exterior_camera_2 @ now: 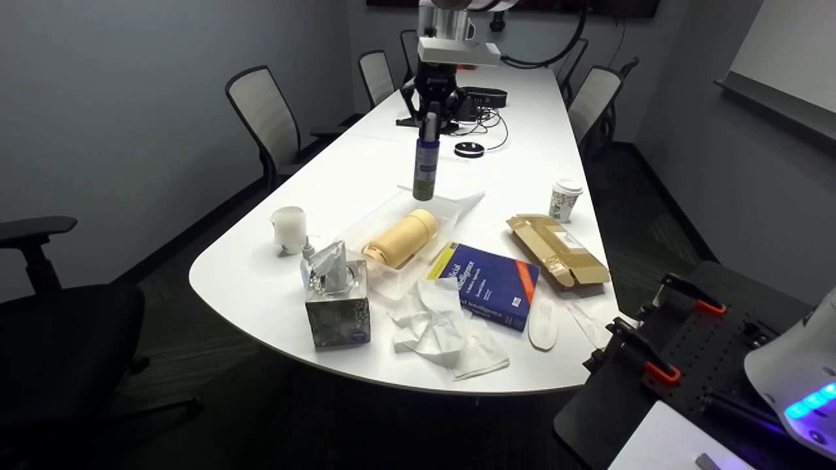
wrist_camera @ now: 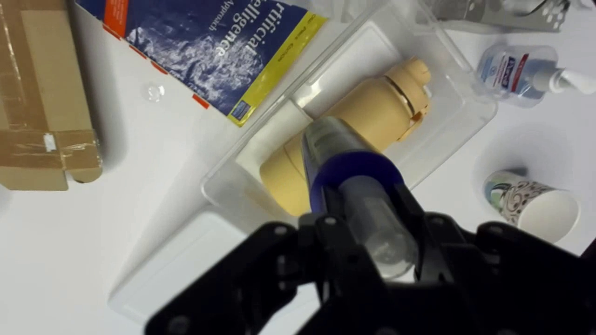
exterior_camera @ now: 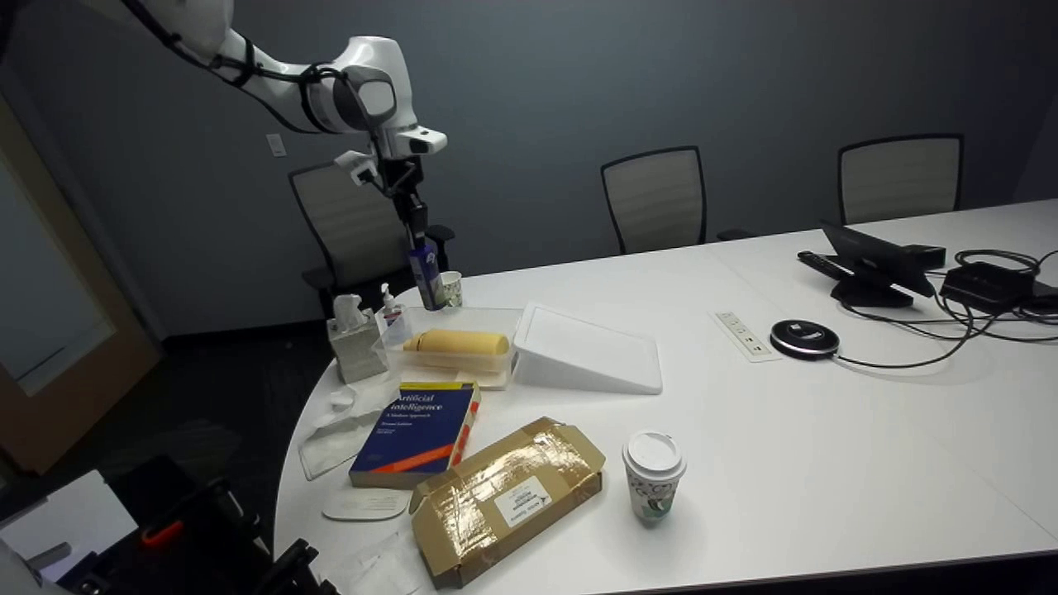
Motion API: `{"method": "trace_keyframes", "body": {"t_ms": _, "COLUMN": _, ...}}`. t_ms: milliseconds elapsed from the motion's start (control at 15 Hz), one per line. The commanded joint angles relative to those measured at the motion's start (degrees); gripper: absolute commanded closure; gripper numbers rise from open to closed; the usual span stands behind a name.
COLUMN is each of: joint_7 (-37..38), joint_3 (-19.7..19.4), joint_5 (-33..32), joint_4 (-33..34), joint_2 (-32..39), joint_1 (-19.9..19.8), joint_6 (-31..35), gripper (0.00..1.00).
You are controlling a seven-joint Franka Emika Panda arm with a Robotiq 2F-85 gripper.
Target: Put the blue bottle in the clear container.
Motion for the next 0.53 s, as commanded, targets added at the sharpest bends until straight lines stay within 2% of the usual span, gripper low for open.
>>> {"method": "trace_keyframes", "body": {"t_ms": 0, "joint_7": -1.90, "joint_3": 1.28, "joint_5": -1.22, "joint_4": 0.52, "joint_2": 0.38, "joint_1": 1.23, "joint_6": 0.24, "gripper": 0.92}}
{"method": "trace_keyframes", "body": {"t_ms": 467, "joint_7": -5.47, "joint_3": 2.58, "joint_5": 0.26, "joint_4": -0.71, "joint_2": 3.86, "joint_1": 1.41, "joint_6": 5.05, "gripper": 0.92}}
